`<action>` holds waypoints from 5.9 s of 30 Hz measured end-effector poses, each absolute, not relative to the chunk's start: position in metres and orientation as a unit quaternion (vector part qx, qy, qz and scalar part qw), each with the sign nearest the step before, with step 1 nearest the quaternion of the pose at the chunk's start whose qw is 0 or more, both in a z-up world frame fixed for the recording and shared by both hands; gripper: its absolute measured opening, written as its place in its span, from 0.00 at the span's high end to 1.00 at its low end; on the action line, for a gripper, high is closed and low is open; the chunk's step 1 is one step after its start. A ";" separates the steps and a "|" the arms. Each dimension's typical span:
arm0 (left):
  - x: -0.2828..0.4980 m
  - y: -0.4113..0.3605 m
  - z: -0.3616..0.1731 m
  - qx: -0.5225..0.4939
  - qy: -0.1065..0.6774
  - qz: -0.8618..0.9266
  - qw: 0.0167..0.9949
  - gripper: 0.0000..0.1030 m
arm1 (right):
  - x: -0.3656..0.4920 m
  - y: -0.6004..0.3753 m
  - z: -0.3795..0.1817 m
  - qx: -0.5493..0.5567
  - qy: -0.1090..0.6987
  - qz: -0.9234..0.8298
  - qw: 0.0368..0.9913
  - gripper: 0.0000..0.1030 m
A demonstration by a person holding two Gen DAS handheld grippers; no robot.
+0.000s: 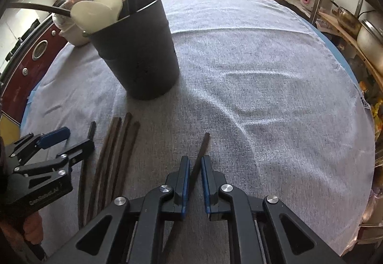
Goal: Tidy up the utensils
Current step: 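Grasp a chopstick with the left tool while the right tool holds its chopstick, then lift both held chopsticks and lower them into the black holder, then open both tools and pull them back from the holder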
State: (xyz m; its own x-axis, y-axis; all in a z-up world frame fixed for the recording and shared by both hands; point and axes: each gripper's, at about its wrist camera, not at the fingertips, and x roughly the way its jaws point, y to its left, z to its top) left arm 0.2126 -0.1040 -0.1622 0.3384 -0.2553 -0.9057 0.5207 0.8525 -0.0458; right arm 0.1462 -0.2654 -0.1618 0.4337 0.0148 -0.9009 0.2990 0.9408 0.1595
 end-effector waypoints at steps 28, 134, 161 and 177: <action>0.138 -0.061 -0.009 0.001 0.319 -0.295 0.901 0.95 | 0.067 -0.249 -0.050 0.171 0.316 0.008 0.933 0.94; 0.025 -0.060 -0.014 0.123 0.299 -0.123 0.938 0.28 | -0.025 -0.244 -0.041 0.222 0.286 -0.008 0.932 0.43; 0.011 -0.013 -0.033 0.156 0.347 -0.148 0.913 0.27 | -0.063 -0.247 -0.033 0.192 0.299 -0.052 0.933 0.43; 0.020 0.035 -0.005 0.106 0.322 -0.047 0.940 0.18 | -0.034 -0.226 0.022 0.145 0.252 -0.005 0.957 0.43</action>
